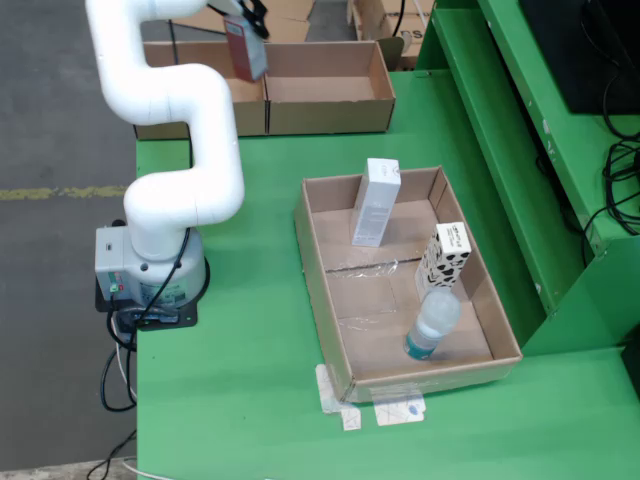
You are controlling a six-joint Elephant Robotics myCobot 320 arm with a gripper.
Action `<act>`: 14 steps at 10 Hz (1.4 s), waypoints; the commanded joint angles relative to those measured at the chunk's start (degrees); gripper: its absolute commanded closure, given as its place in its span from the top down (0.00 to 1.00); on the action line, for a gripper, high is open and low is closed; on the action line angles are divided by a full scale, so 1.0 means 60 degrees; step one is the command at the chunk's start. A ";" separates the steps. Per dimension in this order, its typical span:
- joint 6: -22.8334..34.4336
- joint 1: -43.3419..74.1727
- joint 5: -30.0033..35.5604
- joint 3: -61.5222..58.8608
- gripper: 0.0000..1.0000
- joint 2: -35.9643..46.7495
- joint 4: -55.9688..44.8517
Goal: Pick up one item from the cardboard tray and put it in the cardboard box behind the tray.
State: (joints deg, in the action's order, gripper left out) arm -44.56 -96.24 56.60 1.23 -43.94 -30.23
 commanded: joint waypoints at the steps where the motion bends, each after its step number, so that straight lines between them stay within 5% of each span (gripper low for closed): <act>1: 0.0347 0.0284 -0.0072 -0.0205 0.00 0.0262 -0.1126; 2: 0.0005 -0.0158 -0.0076 0.2683 0.00 0.1785 -0.0477; 3: 0.0098 -0.0325 -0.0038 0.3176 0.00 0.1936 -0.0244; 4: 0.0462 -0.0735 -0.0060 -0.0205 0.00 -0.0395 -0.1381; 14: 0.1076 -0.1013 -0.0020 -0.0205 0.00 -0.1211 0.0088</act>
State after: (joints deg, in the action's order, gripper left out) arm -38.75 -103.00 56.86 1.66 -52.64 -30.49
